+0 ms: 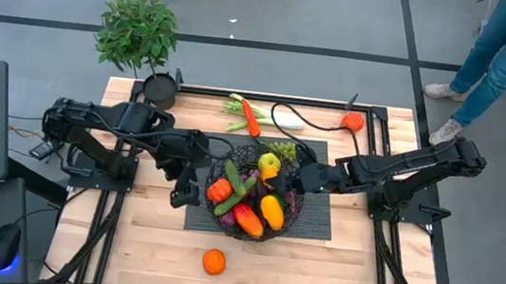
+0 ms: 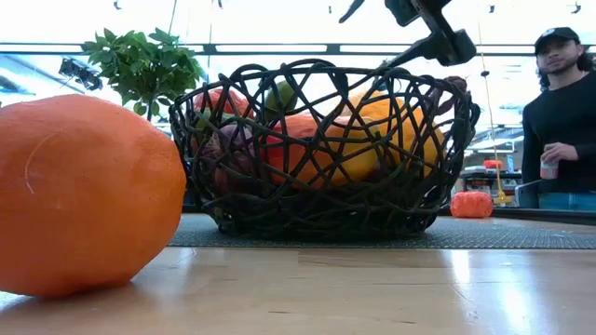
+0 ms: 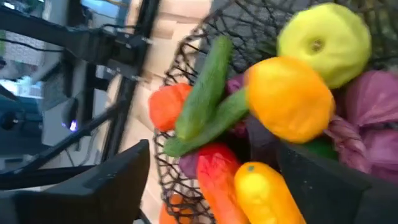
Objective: Build produce basket
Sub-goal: Put the orange into the black wire basket
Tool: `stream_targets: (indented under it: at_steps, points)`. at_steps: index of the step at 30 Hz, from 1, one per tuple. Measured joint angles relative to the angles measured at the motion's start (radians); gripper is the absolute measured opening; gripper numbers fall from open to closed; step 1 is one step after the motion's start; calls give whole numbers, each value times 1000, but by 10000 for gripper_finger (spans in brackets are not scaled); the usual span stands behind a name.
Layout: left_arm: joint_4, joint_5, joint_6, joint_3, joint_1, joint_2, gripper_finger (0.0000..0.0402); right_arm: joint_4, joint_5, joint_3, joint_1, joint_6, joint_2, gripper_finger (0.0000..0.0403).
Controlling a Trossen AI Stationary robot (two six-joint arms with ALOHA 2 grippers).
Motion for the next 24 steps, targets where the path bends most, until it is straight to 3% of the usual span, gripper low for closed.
stream_targets:
  at_steps: [5, 9, 13, 18, 24]
  points:
    - [5, -26, 85, 0, -30, 20, 382, 18, -46, 0, -6, 10, -11, 379]
    - [-12, -20, 96, 0, -61, 42, 382, 24, -172, 0, 10, 31, -21, 380]
    - [-27, -39, -30, 0, -102, 55, 382, -12, -250, 0, 62, 115, -21, 372]
    - [3, -166, -241, 0, -178, 55, 382, -78, -268, 0, 143, 297, -22, 364]
    - [1, -174, -294, 0, -242, 72, 382, -48, -279, 0, 255, 426, -23, 356]
